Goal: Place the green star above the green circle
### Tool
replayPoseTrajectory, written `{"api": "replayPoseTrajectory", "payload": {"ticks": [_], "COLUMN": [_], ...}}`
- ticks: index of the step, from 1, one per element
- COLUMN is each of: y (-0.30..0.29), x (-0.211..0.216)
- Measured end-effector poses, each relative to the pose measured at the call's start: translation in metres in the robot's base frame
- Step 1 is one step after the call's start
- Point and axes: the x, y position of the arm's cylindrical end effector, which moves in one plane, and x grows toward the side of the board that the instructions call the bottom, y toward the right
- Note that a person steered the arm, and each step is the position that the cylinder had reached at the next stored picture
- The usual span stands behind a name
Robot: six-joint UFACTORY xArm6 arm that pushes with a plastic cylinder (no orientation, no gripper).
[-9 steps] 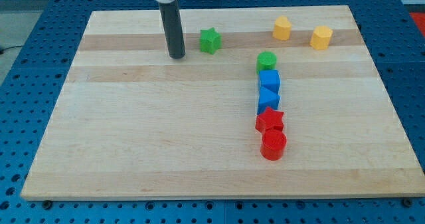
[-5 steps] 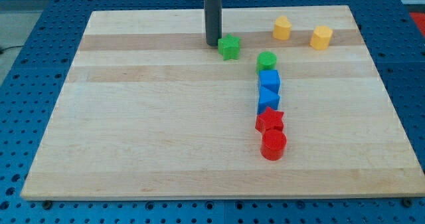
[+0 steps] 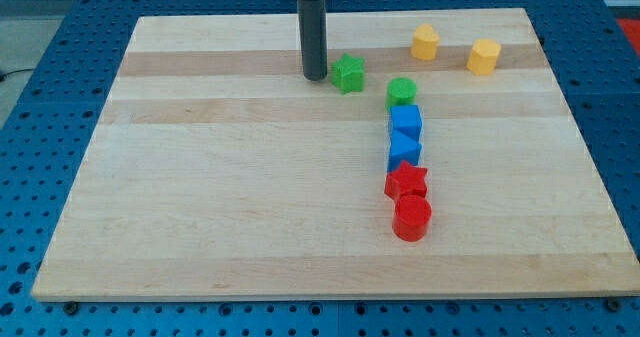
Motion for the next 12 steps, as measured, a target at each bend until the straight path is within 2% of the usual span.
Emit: {"api": "replayPoseTrajectory", "payload": {"ticks": [3,4,5,6,7,8,10,11,12], "y": [0.099,0.092,0.137,0.186,0.205,0.182,0.132,0.129,0.172], "x": [0.000,-0.018,-0.047,-0.019,0.015,0.035,0.033,0.033,0.033]}}
